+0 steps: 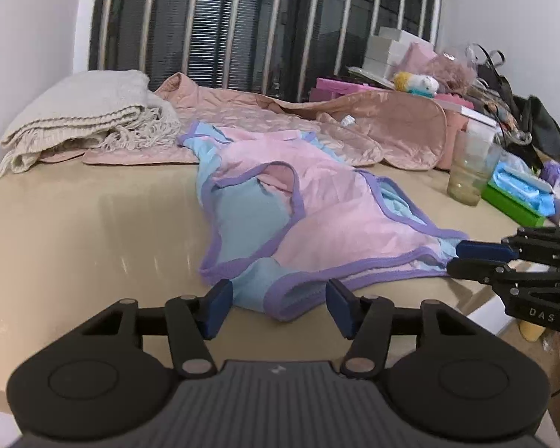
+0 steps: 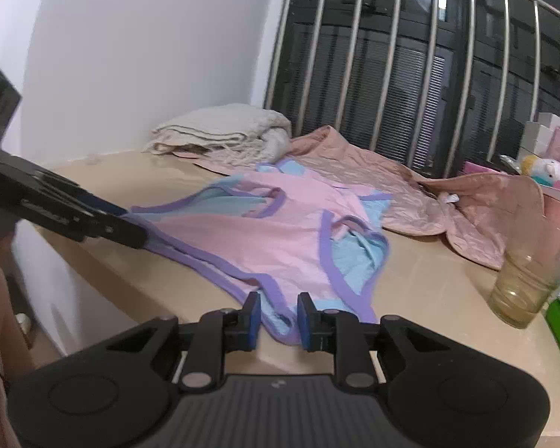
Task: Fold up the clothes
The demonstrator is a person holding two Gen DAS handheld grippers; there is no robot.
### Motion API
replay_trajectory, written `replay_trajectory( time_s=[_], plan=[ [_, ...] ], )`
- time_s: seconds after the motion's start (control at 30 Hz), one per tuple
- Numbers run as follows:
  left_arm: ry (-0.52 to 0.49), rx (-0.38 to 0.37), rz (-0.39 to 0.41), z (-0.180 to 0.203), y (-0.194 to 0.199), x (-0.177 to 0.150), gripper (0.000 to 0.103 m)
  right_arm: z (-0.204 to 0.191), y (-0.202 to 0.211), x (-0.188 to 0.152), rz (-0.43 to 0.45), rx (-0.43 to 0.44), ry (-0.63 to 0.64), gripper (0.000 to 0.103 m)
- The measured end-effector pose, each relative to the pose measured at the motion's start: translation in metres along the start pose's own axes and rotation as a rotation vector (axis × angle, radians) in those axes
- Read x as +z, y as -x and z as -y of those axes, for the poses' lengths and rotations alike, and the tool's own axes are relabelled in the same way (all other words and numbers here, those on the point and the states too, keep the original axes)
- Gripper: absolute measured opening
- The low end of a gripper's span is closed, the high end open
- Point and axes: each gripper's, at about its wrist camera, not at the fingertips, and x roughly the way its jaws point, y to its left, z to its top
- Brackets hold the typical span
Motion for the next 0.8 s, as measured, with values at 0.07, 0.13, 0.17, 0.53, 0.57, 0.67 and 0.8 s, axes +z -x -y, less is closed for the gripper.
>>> replay_trajectory(
  time_s=[0.07, 0.13, 0.17, 0.53, 0.57, 0.67, 0.8],
  plan=[
    [0.027, 0.004, 0.010, -0.003, 0.002, 0.001, 0.049, 0.001, 0.000, -0.001, 0.001, 0.003, -0.009, 0.020],
    [0.045, 0.012, 0.008, -0.004, 0.002, 0.001, 0.028, -0.001, -0.004, -0.003, -0.016, -0.007, 0.004, 0.019],
    [0.044, 0.028, 0.003, -0.005, 0.001, 0.001, 0.023, -0.001, -0.003, -0.004, -0.008, -0.005, 0.003, 0.019],
    [0.017, 0.010, -0.038, 0.003, 0.021, -0.008, 0.009, 0.008, 0.013, -0.007, -0.055, 0.051, 0.054, 0.004],
    [0.016, -0.014, -0.048, 0.004, 0.025, -0.009, 0.011, 0.011, 0.016, -0.007, -0.065, 0.060, 0.062, 0.004],
    [0.097, -0.151, -0.040, -0.006, 0.041, -0.005, 0.054, 0.023, 0.029, -0.002, -0.076, 0.137, 0.029, 0.009],
    [0.255, -0.197, 0.061, -0.042, 0.046, 0.034, 0.068, 0.042, 0.038, 0.023, 0.048, 0.167, -0.018, 0.043]
  ],
)
